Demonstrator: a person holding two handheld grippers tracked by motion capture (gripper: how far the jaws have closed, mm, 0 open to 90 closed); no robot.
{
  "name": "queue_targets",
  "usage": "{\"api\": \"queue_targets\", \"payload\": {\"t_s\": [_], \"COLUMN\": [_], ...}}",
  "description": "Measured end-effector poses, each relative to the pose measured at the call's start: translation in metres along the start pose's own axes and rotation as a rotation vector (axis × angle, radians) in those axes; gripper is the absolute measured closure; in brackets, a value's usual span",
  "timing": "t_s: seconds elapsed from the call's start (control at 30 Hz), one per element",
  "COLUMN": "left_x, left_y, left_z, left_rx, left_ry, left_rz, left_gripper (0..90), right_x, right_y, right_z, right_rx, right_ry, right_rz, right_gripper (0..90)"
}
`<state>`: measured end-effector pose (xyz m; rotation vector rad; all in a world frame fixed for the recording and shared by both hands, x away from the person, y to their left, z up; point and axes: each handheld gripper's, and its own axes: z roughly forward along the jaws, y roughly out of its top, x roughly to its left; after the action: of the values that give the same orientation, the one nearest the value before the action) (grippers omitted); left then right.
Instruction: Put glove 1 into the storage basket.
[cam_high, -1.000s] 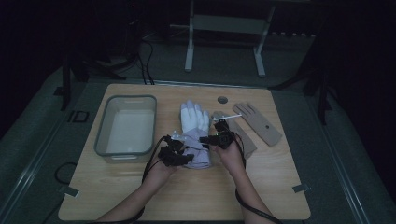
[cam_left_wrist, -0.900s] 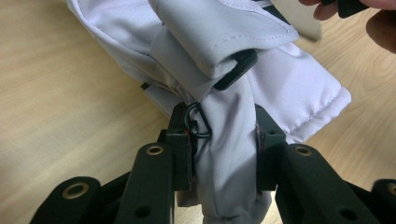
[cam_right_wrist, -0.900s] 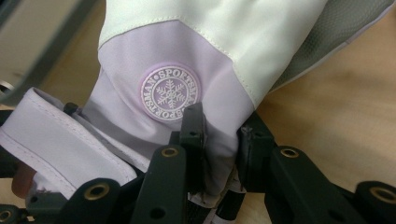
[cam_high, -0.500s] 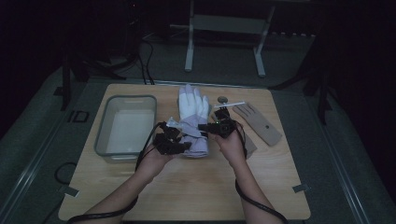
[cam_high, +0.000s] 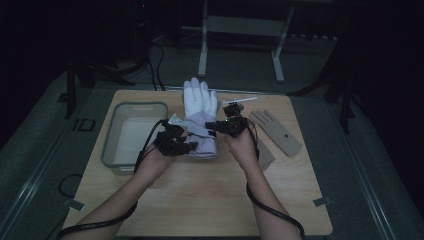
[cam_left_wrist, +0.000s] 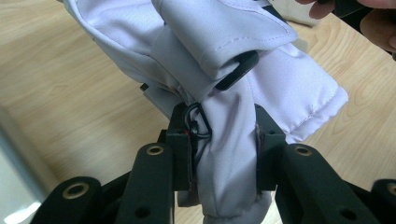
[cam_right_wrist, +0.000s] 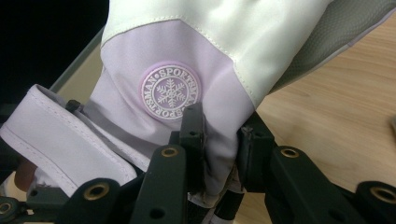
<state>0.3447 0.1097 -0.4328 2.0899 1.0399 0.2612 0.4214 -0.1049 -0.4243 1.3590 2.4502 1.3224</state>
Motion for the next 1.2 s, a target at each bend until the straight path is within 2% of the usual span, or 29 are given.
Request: {"api": "queue_targets", "payload": {"t_s": [0.2, 0.33, 0.5, 0.57, 0.67, 0.7, 0.73, 0.77, 0.83, 0.87, 0.9, 1.03, 1.07, 1.2], "left_x": [0.009, 0.021, 0.031, 0.037, 0.044, 0.049, 0.049, 0.055, 0.059, 0.061, 0.064, 0.077, 0.081, 0.092], "left_y": [-0.003, -0.011, -0.017, -0.02, -0.025, -0.029, -0.029, -0.034, -0.037, -0.039, -0.041, -0.052, -0.055, -0.065], "left_z": [-0.012, -0.025, -0.036, -0.043, -0.05, -0.056, -0.056, -0.062, -0.066, -0.068, -0.071, -0.084, -0.087, -0.099], "left_rx": [0.0, 0.001, 0.007, 0.01, 0.013, 0.016, 0.016, 0.019, 0.023, 0.023, 0.023, 0.027, 0.027, 0.041], "left_ry": [0.019, 0.038, 0.052, 0.061, 0.07, 0.081, 0.081, 0.09, 0.092, 0.094, 0.096, 0.109, 0.112, 0.132], "left_rz": [0.003, -0.013, -0.021, -0.021, -0.025, -0.029, -0.029, -0.034, -0.035, -0.039, -0.046, -0.066, -0.071, -0.09], "left_gripper": [67.5, 67.6, 67.6, 67.6, 67.6, 67.5, 67.6, 67.6, 67.6, 67.6, 67.6, 67.5, 67.5, 67.6], "right_x": [0.012, 0.027, 0.036, 0.049, 0.054, 0.06, 0.06, 0.068, 0.071, 0.079, 0.079, 0.094, 0.103, 0.114], "right_y": [0.008, 0.015, 0.019, 0.024, 0.026, 0.028, 0.028, 0.031, 0.032, 0.034, 0.034, 0.039, 0.041, 0.044], "right_z": [0.009, 0.022, 0.03, 0.042, 0.048, 0.054, 0.054, 0.062, 0.066, 0.073, 0.073, 0.089, 0.098, 0.111], "right_rx": [-0.004, 0.005, 0.01, 0.019, 0.02, 0.022, 0.022, 0.025, 0.027, 0.033, 0.033, 0.045, 0.051, 0.062], "right_ry": [0.014, 0.024, 0.032, 0.048, 0.057, 0.067, 0.067, 0.071, 0.074, 0.084, 0.084, 0.1, 0.108, 0.122], "right_rz": [-0.016, -0.033, -0.038, -0.046, -0.048, -0.048, -0.048, -0.055, -0.059, -0.066, -0.066, -0.078, -0.081, -0.091], "right_gripper": [74.8, 74.7, 74.7, 74.6, 74.5, 74.5, 74.5, 74.5, 74.5, 74.4, 74.4, 74.4, 74.4, 74.4]}}
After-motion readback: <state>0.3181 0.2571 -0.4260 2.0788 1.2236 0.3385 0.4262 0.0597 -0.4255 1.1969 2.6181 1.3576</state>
